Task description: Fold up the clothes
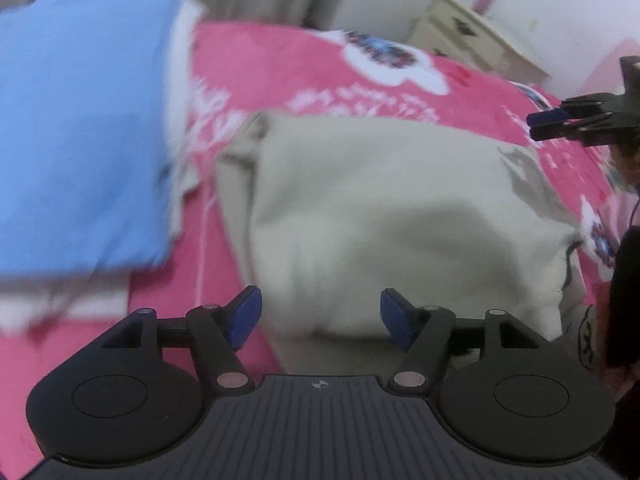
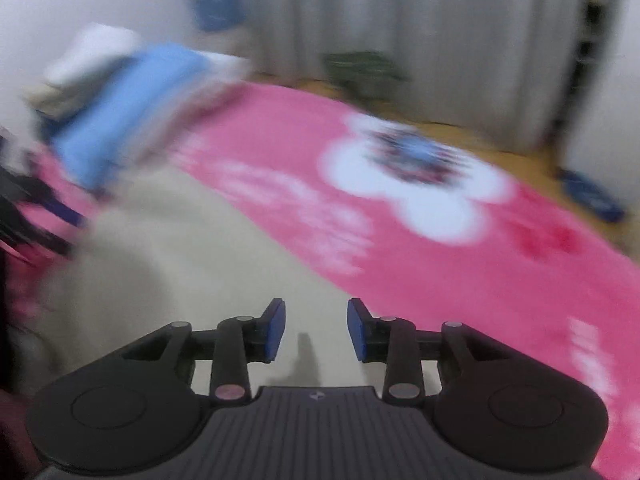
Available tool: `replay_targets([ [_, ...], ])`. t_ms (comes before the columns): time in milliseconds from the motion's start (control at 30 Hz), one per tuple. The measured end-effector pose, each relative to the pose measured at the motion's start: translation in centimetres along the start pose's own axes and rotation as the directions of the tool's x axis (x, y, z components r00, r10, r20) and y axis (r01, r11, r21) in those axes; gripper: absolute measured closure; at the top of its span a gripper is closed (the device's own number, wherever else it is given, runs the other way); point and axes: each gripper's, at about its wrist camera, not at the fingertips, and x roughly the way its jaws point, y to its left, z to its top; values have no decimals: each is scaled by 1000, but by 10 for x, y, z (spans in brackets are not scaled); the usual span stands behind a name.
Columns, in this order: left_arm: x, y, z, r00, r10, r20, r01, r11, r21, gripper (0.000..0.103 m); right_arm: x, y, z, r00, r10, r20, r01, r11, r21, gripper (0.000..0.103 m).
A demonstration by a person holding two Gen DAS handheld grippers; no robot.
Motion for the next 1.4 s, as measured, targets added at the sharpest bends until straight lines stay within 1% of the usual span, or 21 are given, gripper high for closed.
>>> replay_targets([
  [67, 2, 8, -3, 1000, 8, 7, -7, 998, -59, 37, 22, 27, 23, 992, 123, -18, -123, 992, 2, 62],
  [133, 4, 14, -5, 1000, -4, 15, 5, 995, -104, 37, 49, 56, 42, 972, 227, -61, -228, 974, 2, 60],
  [233, 12, 24, -7, 998, -58, -9, 55, 984, -169, 37, 84, 88, 59, 946, 308, -103, -306, 951, 28, 50],
  [300, 18, 30, -10, 995, -97, -30, 89, 974, -208, 37, 107, 98, 65, 937, 325, -124, -320, 946, 61, 50],
  [367, 23, 36, -15, 989, -146, -36, 133, 958, -255, 37, 124, 103, 68, 932, 327, -157, -315, 944, 99, 49],
  [433, 28, 39, -20, 981, -187, -43, 167, 942, -291, 37, 144, 102, 68, 924, 328, -195, -300, 941, 159, 49],
  [533, 31, 37, -24, 980, -197, -40, 178, 942, -285, 37, 159, 95, 64, 905, 362, -222, -301, 916, 266, 47],
  [600, 30, 38, -25, 978, -207, -29, 190, 937, -292, 37, 165, 91, 65, 893, 390, -224, -307, 893, 329, 43],
  [633, 30, 38, -25, 976, -218, -22, 202, 933, -298, 39, 167, 91, 67, 890, 396, -228, -304, 886, 351, 42],
  [667, 30, 38, -25, 973, -231, -14, 216, 928, -303, 41, 168, 90, 68, 886, 401, -232, -300, 878, 372, 41],
  [700, 29, 37, -26, 968, -250, -3, 237, 923, -302, 52, 169, 90, 70, 882, 407, -235, -297, 870, 394, 40],
  [767, 28, 33, -26, 965, -264, 9, 255, 924, -286, 57, 173, 90, 74, 877, 413, -247, -288, 862, 418, 37],
  [867, 25, 25, -25, 963, -270, 24, 267, 931, -250, 68, 178, 97, 80, 866, 413, -281, -272, 862, 427, 35],
  [933, 24, 21, -24, 961, -275, 35, 276, 932, -234, 78, 182, 102, 84, 855, 419, -307, -265, 860, 436, 34],
  [1000, 22, 15, -21, 960, -275, 50, 279, 939, -201, 83, 185, 105, 86, 840, 434, -325, -260, 849, 460, 33],
  [1067, 20, 8, -18, 960, -274, 65, 281, 946, -164, 85, 190, 110, 88, 830, 437, -347, -245, 844, 477, 32],
  [1167, 18, -1, -15, 959, -271, 80, 279, 952, -128, 86, 196, 122, 92, 833, 407, -375, -219, 865, 452, 30],
  [1233, 17, -4, -14, 957, -275, 89, 284, 952, -113, 87, 198, 130, 95, 838, 378, -394, -203, 886, 418, 28],
  [1333, 17, -13, -11, 953, -284, 103, 293, 951, -93, 87, 199, 147, 97, 845, 313, -434, -173, 927, 332, 28],
  [1400, 19, -19, -8, 950, -291, 110, 300, 951, -77, 87, 199, 161, 99, 849, 266, -457, -169, 955, 242, 28],
])
